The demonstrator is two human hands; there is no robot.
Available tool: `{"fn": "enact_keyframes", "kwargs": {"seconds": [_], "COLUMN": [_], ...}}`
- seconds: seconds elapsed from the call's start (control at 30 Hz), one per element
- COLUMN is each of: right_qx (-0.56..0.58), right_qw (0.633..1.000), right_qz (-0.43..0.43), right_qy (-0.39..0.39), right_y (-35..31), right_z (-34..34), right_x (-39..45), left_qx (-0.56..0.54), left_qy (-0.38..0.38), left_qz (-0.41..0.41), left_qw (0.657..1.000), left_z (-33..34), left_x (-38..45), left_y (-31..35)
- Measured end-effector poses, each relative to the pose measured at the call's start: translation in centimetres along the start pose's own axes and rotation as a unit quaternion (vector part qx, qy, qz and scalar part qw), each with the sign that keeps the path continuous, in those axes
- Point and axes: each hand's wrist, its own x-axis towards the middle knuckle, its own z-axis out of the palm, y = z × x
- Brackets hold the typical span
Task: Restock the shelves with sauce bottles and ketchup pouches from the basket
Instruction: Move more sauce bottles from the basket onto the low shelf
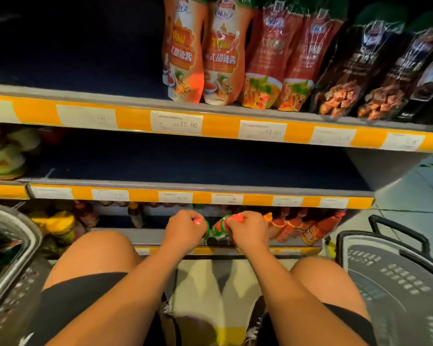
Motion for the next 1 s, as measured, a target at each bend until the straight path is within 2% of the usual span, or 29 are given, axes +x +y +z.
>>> {"fn": "enact_keyframes", "kwargs": {"seconds": [0.13,0.23,0.43,0.67,0.77,1.0], "right_qx": [-0.046,-0.021,0.032,0.056,0.061,0.11], "right_qw": [0.998,0.998,0.992,0.993,0.989,0.982], "right_qz": [0.023,0.045,0.107,0.076,0.107,0.14], "right_qy": [0.018,0.028,0.06,0.074,0.079,0.059], "right_y": [1.2,2.0,3.2,4.3,4.3,4.4], "right_z": [3.1,5.4,8.8,9.5,10.2,11.3], "right_x": [2.3,3.5,4.9,6.9,7.8,8.9], "left_qx": [0.043,0.05,0.033,-0.021,-0.06,-0.065], "left_qy": [0.012,0.013,0.031,0.034,0.028,0.016], "left_qz": [-0.01,-0.015,0.001,-0.046,-0.078,-0.073], "left_qw": [0.999,0.999,0.999,0.998,0.995,0.995], "left_z": [2.9,4.7,7.2,9.4,10.2,11.0], "left_x": [3.1,4.4,7.2,10.3,11.4,12.8], "left_y": [-1.4,-2.5,-4.1,-4.2,-4.2,-4.2]}}
